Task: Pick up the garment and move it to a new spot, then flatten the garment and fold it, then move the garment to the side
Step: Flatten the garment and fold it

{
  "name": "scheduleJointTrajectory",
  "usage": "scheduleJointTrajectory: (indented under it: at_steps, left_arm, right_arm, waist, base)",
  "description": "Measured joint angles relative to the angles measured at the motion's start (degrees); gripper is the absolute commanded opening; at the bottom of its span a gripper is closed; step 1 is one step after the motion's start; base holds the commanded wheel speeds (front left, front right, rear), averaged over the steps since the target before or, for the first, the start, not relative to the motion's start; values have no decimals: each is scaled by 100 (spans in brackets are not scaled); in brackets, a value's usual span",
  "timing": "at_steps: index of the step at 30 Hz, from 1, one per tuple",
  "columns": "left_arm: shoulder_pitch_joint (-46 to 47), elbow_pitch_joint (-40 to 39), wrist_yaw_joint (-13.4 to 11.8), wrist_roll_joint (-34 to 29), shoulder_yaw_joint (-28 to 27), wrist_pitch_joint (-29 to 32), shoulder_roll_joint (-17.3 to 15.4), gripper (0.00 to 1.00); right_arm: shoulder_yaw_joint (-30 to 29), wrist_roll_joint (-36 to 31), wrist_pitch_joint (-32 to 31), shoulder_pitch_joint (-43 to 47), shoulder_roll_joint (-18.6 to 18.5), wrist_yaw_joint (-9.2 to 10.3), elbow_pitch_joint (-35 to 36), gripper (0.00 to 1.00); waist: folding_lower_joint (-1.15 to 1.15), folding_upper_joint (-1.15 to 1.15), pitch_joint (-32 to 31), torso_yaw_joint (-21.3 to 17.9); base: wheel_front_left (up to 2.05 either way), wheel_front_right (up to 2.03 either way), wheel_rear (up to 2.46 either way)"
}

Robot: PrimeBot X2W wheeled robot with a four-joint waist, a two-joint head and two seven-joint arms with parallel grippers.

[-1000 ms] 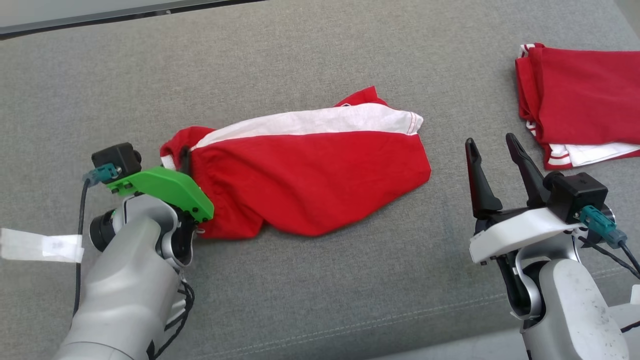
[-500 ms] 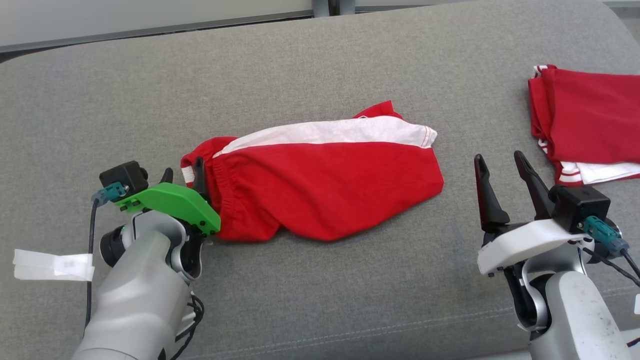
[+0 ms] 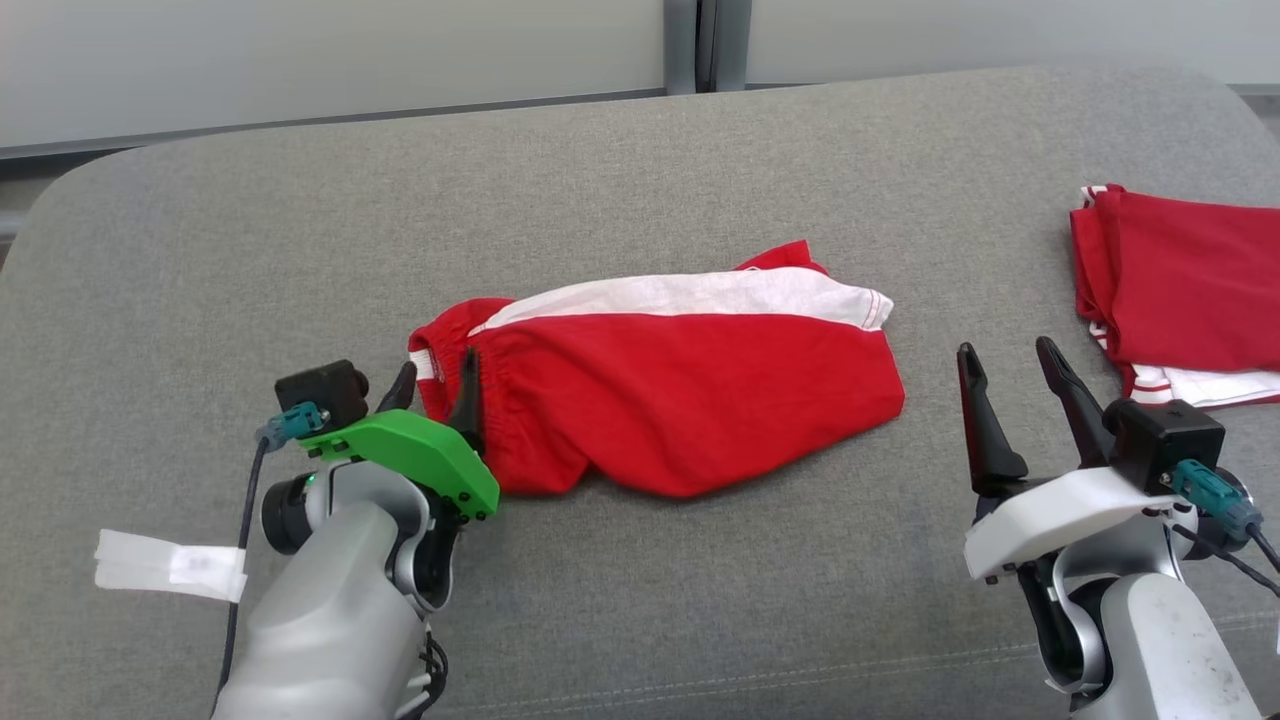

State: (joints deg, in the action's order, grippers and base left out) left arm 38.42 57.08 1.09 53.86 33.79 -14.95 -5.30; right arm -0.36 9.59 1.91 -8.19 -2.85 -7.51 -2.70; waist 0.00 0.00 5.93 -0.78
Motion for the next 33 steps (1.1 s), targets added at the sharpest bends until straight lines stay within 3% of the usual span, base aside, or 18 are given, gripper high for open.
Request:
scheduleJointTrajectory:
  at_steps: [8, 17, 24, 29, 30, 31, 33]
  left_arm:
    - [132, -12, 100, -2, 164, 423, 60, 100]
    - [530, 455, 68, 199, -49, 720, -164, 100]
    - [648, 700, 212, 460, -250, 884, -204, 100]
    - [750, 556, 477, 648, -291, 934, -101, 100]
    - [749, 504, 504, 656, -270, 937, -75, 98]
    - [749, 458, 533, 690, -272, 968, -53, 90]
    - [748, 399, 558, 720, -242, 1023, -16, 57]
  right_arm:
    - [204, -4, -109, -108, -33, 0, 154, 100]
    - [115, -3, -122, -260, -114, 0, 214, 100]
    - [104, -3, -78, -270, -108, 0, 203, 100]
    - [81, -3, -54, -279, -93, 0, 185, 100]
    - [73, -4, -48, -279, -92, 0, 176, 100]
    - [71, -4, -45, -279, -90, 0, 165, 100]
    - [76, -3, -31, -280, -81, 0, 141, 100]
  waist:
    - [0, 0, 203, -188]
    - [0, 0, 598, -532]
    - [0, 0, 765, -675]
    - [0, 0, 778, -642]
    - [0, 0, 774, -628]
    - [0, 0, 768, -616]
    - [0, 0, 747, -596]
  base:
    - [0, 0, 0]
    - [0, 0, 0]
    - [0, 0, 0]
    - [0, 0, 0]
    - [0, 0, 0]
    - [0, 0, 0]
    - [0, 0, 0]
